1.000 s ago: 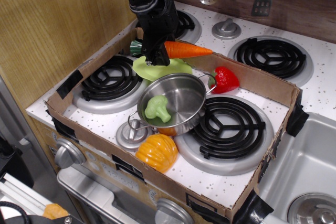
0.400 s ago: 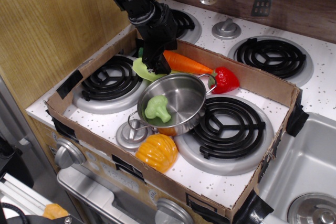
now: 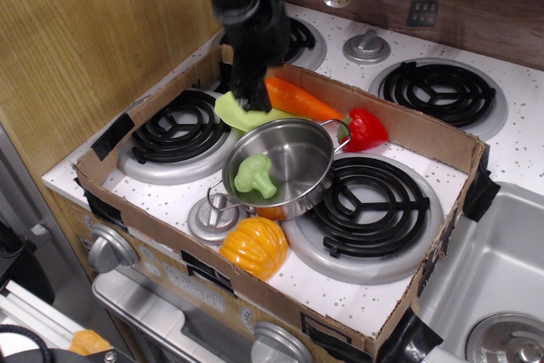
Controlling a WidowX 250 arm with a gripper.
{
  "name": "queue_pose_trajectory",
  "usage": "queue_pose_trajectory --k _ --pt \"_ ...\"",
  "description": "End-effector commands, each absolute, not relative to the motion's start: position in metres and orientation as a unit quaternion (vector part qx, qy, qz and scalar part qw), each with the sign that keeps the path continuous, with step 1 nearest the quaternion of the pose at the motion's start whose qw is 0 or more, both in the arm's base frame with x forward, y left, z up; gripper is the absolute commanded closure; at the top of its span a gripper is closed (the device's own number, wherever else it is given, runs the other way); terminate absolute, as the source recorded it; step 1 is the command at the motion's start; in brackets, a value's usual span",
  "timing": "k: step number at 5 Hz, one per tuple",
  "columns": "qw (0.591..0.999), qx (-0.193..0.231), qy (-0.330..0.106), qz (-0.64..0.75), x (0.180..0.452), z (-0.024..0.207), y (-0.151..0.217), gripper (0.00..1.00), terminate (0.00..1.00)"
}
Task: Put carrot on plate
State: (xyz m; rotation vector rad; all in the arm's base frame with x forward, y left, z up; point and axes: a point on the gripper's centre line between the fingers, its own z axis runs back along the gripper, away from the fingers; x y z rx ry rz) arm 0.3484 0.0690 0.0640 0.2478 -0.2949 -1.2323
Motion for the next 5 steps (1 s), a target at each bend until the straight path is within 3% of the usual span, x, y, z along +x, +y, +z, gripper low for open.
queue_pose_trajectory --k 1,3,4,5 --pt "0.8 0.169 -0.12 -0.564 0.357 0.13 0.046 0.0 0.0" --pt "0.809 0.185 -0.106 -0.548 0.351 0.16 0.029 0.0 0.0" --pt "0.809 0.185 -0.106 -0.548 0.351 0.16 0.029 0.0 0.0" --pt "0.809 0.185 -0.106 -0.548 0.351 0.16 0.029 0.0 1.0"
